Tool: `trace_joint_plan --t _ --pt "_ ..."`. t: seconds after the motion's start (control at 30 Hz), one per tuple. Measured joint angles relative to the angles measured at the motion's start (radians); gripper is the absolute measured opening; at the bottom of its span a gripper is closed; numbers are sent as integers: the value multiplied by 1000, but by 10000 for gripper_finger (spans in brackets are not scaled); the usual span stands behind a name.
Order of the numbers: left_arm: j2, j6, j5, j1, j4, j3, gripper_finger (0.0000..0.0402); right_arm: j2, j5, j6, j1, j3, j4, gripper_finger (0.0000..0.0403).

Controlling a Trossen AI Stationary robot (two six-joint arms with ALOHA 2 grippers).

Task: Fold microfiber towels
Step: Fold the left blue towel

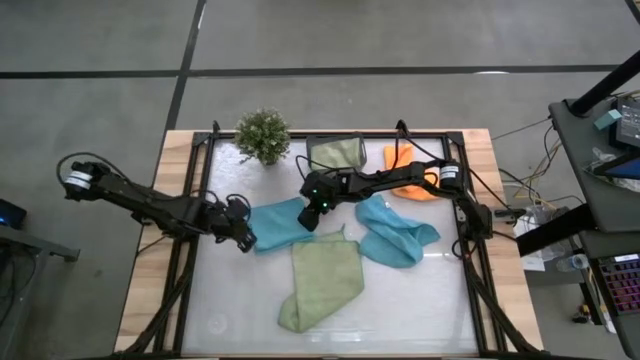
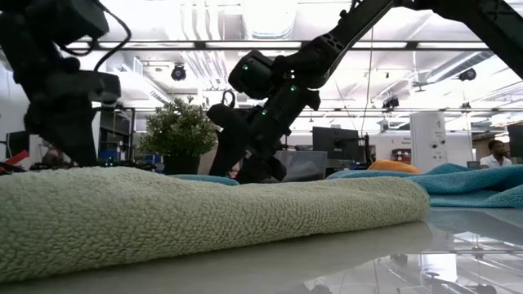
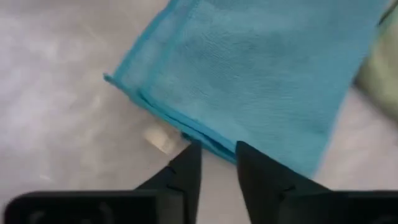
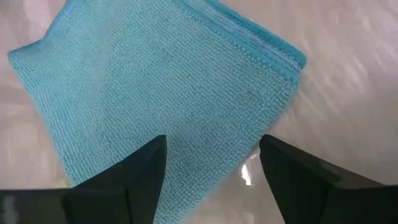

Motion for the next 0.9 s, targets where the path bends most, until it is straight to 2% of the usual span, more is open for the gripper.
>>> trace_joint_plan --t 0.13,0.3,0.4,0.53,0.67,0.9 --pt "-37 -178 89 -1 -1 0 145 -2 -11 41 -2 0 -9 259" --pt "-27 -309 86 1 -9 0 207 -2 -33 15 -3 0 -9 284" --pt "0 -378 45 1 -24 -1 231 -2 -33 9 -3 0 4 296" --pt "75 -460 -30 2 9 -3 239 -2 -26 6 -3 0 13 307" --pt "186 -475 -39 2 145 -3 240 -2 -25 6 -2 -1 12 309" --pt "343 -502 -52 0 175 9 240 -1 1 16 5 -7 18 309"
